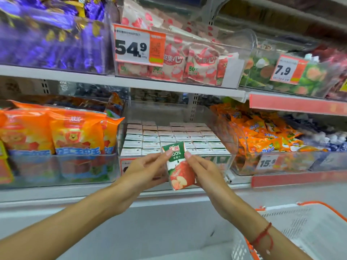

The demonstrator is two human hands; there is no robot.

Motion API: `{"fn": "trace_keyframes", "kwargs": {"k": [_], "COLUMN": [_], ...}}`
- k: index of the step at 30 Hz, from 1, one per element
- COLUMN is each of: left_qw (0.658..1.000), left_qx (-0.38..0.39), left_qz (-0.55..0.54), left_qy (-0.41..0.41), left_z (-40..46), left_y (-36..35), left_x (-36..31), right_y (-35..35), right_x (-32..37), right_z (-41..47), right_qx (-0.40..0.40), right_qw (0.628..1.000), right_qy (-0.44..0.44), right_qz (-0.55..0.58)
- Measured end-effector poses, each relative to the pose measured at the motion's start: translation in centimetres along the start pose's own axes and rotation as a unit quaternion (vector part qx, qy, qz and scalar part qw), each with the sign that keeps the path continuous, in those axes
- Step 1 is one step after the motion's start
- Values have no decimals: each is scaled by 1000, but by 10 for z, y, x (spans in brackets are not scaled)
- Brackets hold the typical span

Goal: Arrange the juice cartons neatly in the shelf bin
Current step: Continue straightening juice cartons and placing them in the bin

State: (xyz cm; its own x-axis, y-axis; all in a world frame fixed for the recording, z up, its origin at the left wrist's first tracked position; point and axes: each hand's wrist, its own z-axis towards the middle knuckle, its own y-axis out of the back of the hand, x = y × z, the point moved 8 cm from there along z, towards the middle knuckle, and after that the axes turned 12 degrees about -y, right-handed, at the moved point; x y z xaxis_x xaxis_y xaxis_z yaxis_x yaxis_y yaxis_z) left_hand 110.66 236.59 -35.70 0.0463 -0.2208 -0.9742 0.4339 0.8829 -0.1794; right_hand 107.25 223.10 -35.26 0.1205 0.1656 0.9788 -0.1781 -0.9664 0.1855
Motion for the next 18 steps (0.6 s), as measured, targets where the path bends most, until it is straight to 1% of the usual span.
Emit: {"fn": "trace_keyframes", "kwargs": {"k": [4,8,13,18], "left_qw": [999,999,999,997], "left_qx": [18,20,-1,-23], "left_qz": [-25,-28,-21,-19], "left_qy": [-9,-16,-49,-67], "left_z": [-2,-1,3,7], "left_y": [-2,1,7,13], "left_x": [1,3,-1,-7], "right_y": [1,1,-1,3], "right_x": [0,-5,-5,-6], "right_z": [-3,-4,-3,-4], "right_qx": [-16,-8,54,92], "right_qw": [999,999,997,993], "right_qy": [-6,-29,-60,-69], "right_qz": [34,29,8,0]}}
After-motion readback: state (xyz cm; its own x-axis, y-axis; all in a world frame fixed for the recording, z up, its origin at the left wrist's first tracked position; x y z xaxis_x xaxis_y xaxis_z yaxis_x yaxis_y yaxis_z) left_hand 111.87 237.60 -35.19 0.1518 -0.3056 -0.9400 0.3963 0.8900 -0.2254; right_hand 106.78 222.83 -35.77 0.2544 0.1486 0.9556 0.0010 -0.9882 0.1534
